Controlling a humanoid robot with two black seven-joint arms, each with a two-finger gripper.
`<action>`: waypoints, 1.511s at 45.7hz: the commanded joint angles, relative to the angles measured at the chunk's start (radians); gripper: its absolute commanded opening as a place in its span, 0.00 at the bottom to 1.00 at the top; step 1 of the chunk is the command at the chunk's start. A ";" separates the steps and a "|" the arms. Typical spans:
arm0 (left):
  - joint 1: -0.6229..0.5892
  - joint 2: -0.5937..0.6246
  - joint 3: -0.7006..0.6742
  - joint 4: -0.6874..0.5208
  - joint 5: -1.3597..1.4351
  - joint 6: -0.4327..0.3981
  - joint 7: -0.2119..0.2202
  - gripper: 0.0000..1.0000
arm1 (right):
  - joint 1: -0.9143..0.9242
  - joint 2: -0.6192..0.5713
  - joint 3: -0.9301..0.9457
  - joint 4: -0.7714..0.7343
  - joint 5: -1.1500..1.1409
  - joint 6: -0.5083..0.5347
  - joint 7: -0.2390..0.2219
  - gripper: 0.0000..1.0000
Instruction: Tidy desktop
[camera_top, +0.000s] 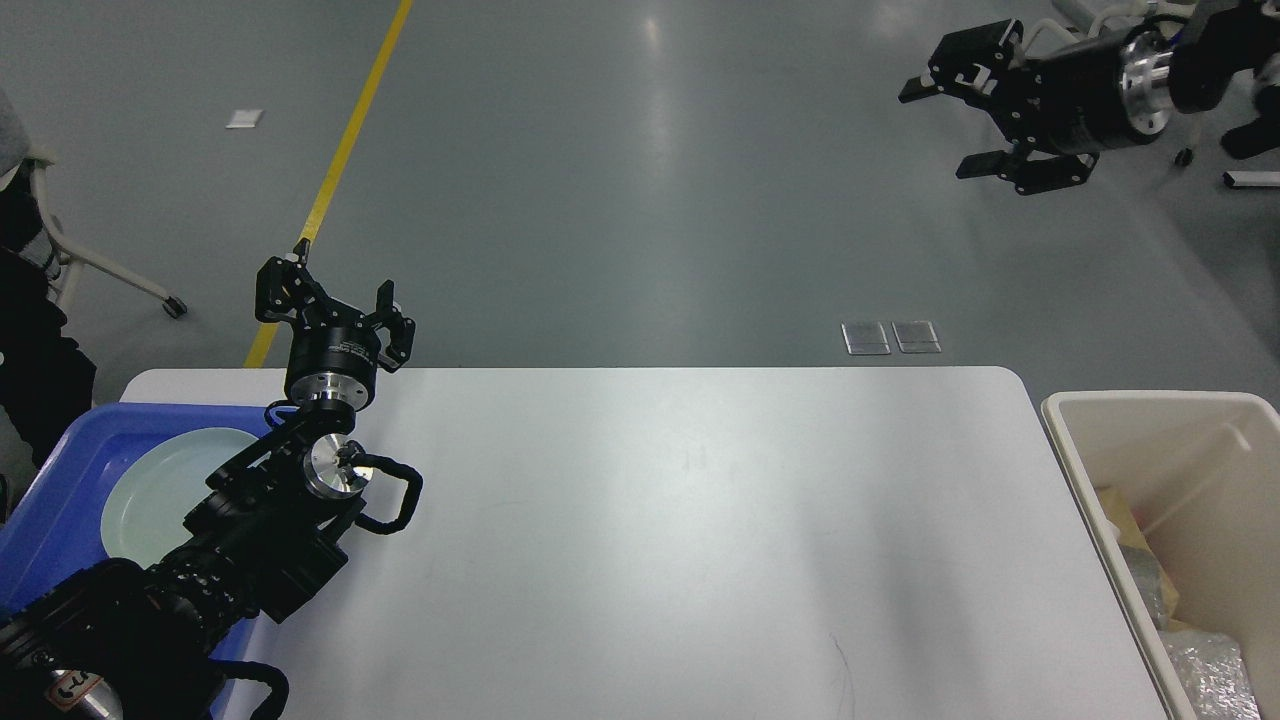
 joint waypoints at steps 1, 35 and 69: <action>0.000 0.000 0.001 0.000 0.001 0.000 0.000 1.00 | -0.130 0.101 0.182 -0.129 0.038 -0.152 0.000 1.00; 0.000 0.000 0.001 0.000 0.001 0.000 0.000 1.00 | -0.447 0.503 0.933 -0.407 0.040 -0.574 0.012 1.00; 0.000 0.000 -0.001 0.000 0.001 0.000 0.000 1.00 | -0.526 0.633 1.138 -0.414 0.293 -0.621 0.005 1.00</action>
